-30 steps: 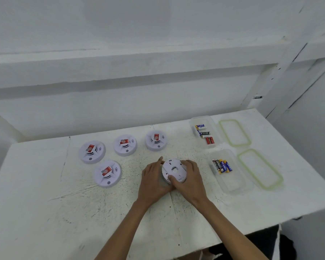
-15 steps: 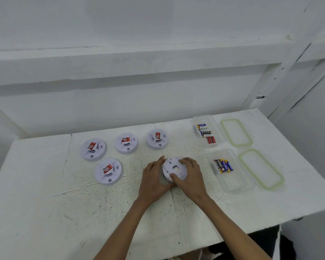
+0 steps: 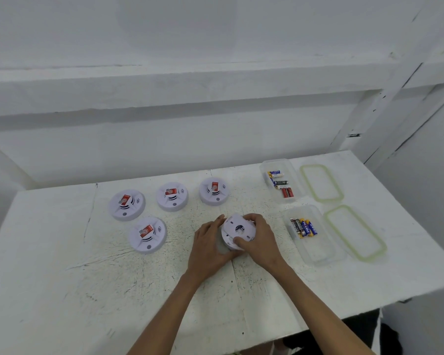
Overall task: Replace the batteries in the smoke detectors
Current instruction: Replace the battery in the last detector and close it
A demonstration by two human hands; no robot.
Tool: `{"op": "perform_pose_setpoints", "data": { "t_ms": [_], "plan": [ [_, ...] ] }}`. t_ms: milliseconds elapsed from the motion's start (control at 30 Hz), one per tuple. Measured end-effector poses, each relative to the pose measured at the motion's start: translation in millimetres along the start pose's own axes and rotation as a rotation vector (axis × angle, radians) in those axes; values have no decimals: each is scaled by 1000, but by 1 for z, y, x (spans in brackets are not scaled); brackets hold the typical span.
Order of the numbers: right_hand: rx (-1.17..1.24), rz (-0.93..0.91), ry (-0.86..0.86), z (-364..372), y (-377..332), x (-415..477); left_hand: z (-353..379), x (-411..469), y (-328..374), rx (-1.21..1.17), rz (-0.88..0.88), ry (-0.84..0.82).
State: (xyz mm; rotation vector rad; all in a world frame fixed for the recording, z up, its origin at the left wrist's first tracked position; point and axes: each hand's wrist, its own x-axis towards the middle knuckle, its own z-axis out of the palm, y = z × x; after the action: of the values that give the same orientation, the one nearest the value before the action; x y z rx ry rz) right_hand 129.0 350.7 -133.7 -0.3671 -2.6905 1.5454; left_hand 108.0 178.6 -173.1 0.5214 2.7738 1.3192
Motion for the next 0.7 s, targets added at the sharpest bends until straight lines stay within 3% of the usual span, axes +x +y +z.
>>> {"op": "perform_pose_setpoints", "data": {
  "t_ms": [167,433,700],
  "plan": [
    [-18,-50,136,-7,-4,0,2,0,-2,47,31,3],
    [165,49,349,-23,-14,-6,4,2,-6,31,45,-7],
    [-155,41,320,-22,7,-12,10,6,-6,50,10,60]
  ]
}}
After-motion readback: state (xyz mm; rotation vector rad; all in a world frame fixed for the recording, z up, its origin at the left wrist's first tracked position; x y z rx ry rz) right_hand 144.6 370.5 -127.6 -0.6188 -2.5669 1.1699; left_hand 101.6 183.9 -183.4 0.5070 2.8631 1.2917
